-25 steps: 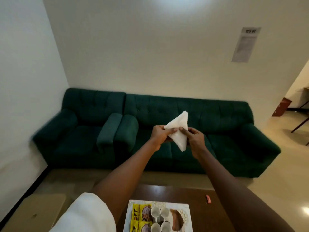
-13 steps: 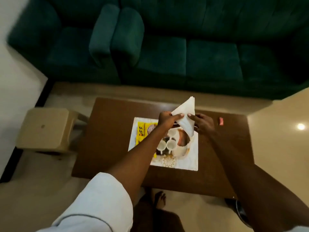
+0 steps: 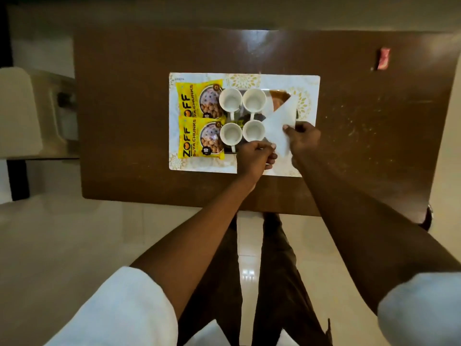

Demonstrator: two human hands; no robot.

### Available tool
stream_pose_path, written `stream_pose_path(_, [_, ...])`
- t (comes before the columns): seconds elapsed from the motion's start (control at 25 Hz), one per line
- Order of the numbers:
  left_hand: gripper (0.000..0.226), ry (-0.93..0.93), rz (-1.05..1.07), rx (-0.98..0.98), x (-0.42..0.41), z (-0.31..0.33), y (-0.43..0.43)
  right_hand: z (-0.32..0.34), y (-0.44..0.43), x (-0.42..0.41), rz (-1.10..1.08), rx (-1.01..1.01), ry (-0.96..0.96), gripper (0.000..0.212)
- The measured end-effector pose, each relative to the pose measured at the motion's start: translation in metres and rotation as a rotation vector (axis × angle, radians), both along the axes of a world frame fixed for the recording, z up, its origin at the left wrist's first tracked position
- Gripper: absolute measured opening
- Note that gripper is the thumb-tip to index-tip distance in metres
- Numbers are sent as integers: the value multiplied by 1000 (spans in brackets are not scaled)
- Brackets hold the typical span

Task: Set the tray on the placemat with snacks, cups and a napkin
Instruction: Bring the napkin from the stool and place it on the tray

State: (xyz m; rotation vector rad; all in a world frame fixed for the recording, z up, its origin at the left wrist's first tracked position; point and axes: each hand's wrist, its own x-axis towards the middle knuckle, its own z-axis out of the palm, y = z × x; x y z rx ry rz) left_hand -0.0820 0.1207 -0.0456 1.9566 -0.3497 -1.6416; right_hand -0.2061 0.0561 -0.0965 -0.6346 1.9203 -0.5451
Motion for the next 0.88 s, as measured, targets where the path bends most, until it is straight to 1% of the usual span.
stream_pose_path(0.08, [23, -5, -9, -1, -4, -3, 1, 0, -3, 17, 11, -64, 95, 27])
stream_pose_path(0.16, [23, -9, 4, -5, -6, -6, -1, 2, -5, 27, 30, -78, 177, 25])
stream_pose_path(0.4, [20, -104, 12, -15, -22, -15, -19, 9, -13, 20, 48, -82, 259, 28])
stream_pose_path(0.64, [16, -145, -78, -64, -59, -9, -55, 28, -33, -32, 15, -83, 204, 26])
stream_pose_path(0.8, [25, -146, -173, -125, -102, 3, -119, 43, -73, -78, 13, -128, 220, 26])
stream_pose_path(0.88, [28, -140, -273, -147, -132, 10, -158, 50, -103, -111, 4, -152, 255, 27])
